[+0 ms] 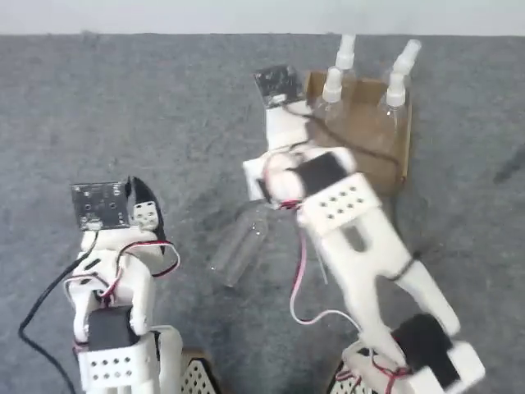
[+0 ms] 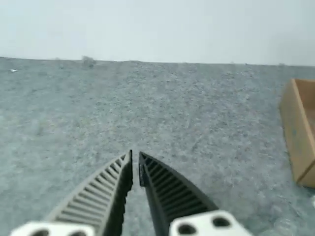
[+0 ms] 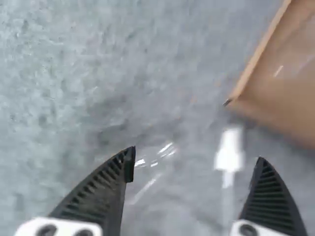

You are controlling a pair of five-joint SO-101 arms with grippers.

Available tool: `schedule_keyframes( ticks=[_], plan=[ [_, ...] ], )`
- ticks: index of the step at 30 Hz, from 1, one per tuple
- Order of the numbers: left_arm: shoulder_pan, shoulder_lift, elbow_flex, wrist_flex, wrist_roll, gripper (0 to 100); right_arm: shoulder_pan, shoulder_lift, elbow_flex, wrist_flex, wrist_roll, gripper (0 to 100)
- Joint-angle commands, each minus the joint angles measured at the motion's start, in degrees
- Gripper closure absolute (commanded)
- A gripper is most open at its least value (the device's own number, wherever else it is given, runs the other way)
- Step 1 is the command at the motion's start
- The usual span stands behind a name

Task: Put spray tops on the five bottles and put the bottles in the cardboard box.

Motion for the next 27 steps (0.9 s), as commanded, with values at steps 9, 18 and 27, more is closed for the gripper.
schedule_keyframes(
  ticks=[9,18,27],
  plan=[
    [-1.6,-0.4,-3.7,0.5,0.2,99,-11.9,15.3,-0.1,-6.8,-23.7,69.7],
    [-1.5,-0.4,-3.6,0.5,0.2,99,-13.8,20.5,0.1,-6.9,-29.4,69.9],
    [-1.5,-0.4,-3.6,0.5,0.2,99,-13.6,24.2,1.1,-6.4,-28.7,90.6]
  ],
)
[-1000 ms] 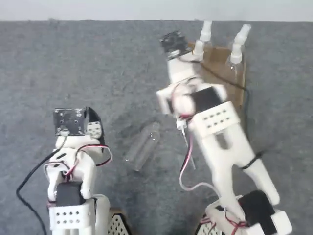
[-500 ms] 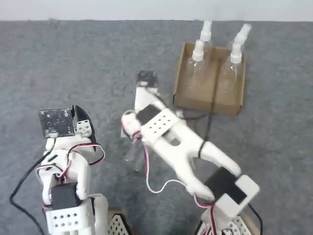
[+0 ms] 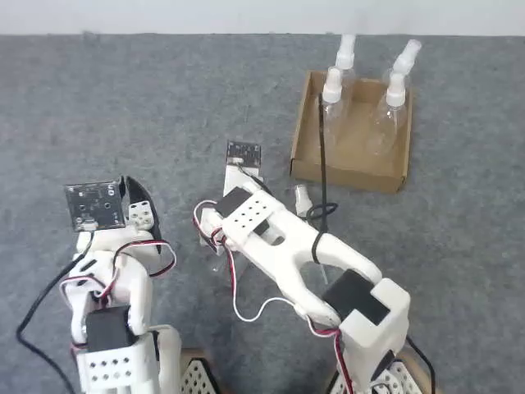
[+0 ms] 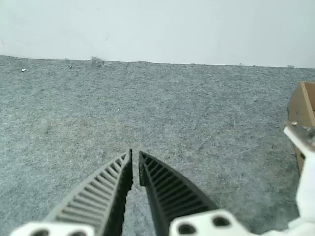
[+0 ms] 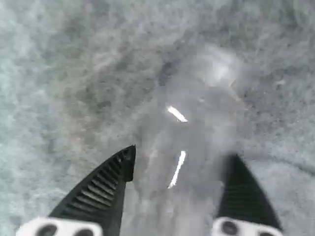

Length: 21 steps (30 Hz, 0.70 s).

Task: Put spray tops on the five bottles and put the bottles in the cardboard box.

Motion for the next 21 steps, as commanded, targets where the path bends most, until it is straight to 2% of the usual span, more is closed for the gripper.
schedule_keyframes(
  ticks=[1,5,9,12,17,18,21],
  plan=[
    [-0.4,-0.4,-3.0,0.2,0.3,99,-0.2,-0.9,-0.1,-0.3,0.6,92.8],
    [-0.4,-0.4,-2.9,0.2,0.3,99,1.4,-3.6,-0.4,3.0,7.0,98.2],
    [-0.3,-0.4,-2.9,0.2,0.3,99,5.1,-10.9,-0.3,7.0,14.2,98.9],
    [-0.3,-0.4,-2.9,0.2,0.3,99,9.6,-17.0,0.0,8.7,26.5,98.9],
    [0.5,-0.4,-2.9,0.4,1.8,99,16.2,-25.9,0.0,15.3,56.9,99.1],
    [1.3,-0.4,-2.9,0.6,2.2,99,16.6,-27.6,0.0,16.7,60.5,99.1],
    [4.0,-0.4,-2.7,2.1,2.4,99,17.5,-32.7,-0.4,23.0,61.8,99.2]
  ],
)
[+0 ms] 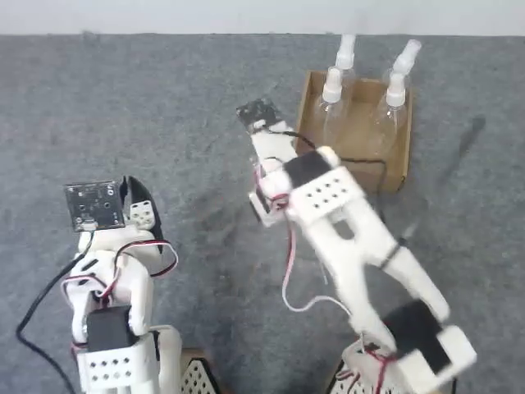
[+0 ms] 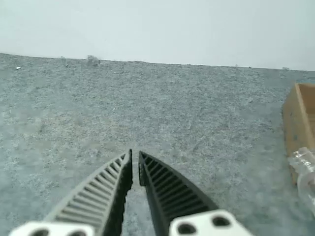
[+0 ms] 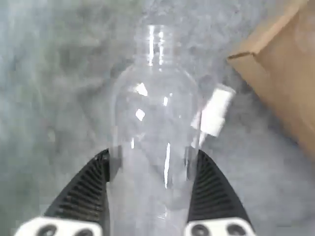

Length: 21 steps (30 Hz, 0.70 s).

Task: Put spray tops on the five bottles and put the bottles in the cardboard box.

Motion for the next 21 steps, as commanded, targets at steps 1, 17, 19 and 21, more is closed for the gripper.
schedule_keyframes(
  ticks=[1,17,19,21],
  plan=[
    [3.3,-0.4,-2.5,1.8,1.1,99,2.2,-9.6,-0.7,7.7,5.8,99.2],
    [5.6,-0.4,-2.4,1.8,1.1,99,36.6,-27.5,-0.3,24.6,28.9,99.2],
    [6.3,-0.4,-2.2,1.8,1.1,99,41.5,-27.5,-0.3,24.5,31.4,99.2],
    [6.6,-0.4,-1.9,1.8,1.1,99,46.1,-27.5,-0.3,24.5,33.4,99.2]
  ],
)
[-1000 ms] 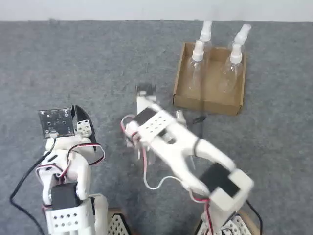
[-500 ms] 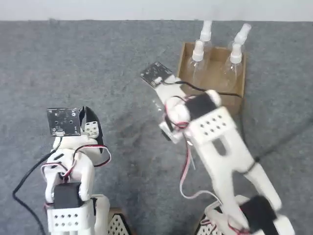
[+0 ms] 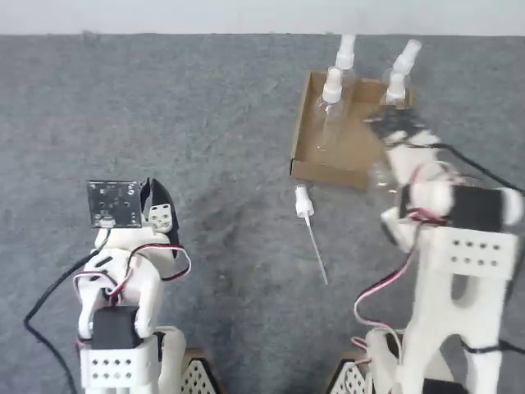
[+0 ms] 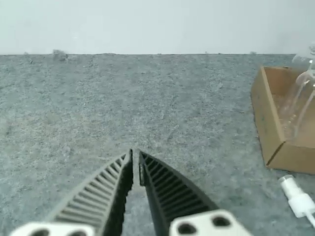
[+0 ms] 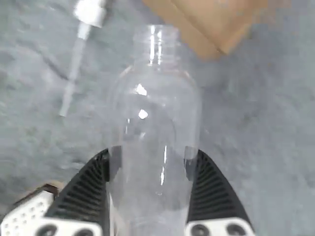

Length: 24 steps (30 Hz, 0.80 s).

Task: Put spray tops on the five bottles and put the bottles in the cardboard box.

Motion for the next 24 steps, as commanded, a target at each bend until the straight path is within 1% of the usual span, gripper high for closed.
schedule_keyframes(
  ticks=[1,9,12,14,22,24],
  plan=[
    [0.6,-0.4,-1.9,0.2,0.5,99,8.5,-2.4,-0.2,1.7,4.5,99.2],
    [0.6,-0.4,-1.9,0.2,0.5,99,21.6,-2.3,0.5,1.6,12.4,99.2],
    [0.6,-0.4,-1.9,0.2,0.5,99,24.7,-2.4,2.0,1.1,14.8,99.2],
    [0.6,-0.4,-1.9,0.2,0.5,99,25.7,-2.6,2.9,0.0,14.9,99.2],
    [0.6,-0.4,-1.8,0.2,0.5,99,26.0,-2.3,3.4,-0.5,15.0,99.2],
    [0.6,-0.4,-1.8,0.2,0.5,99,26.0,-2.3,3.5,-2.2,14.9,99.2]
  ],
)
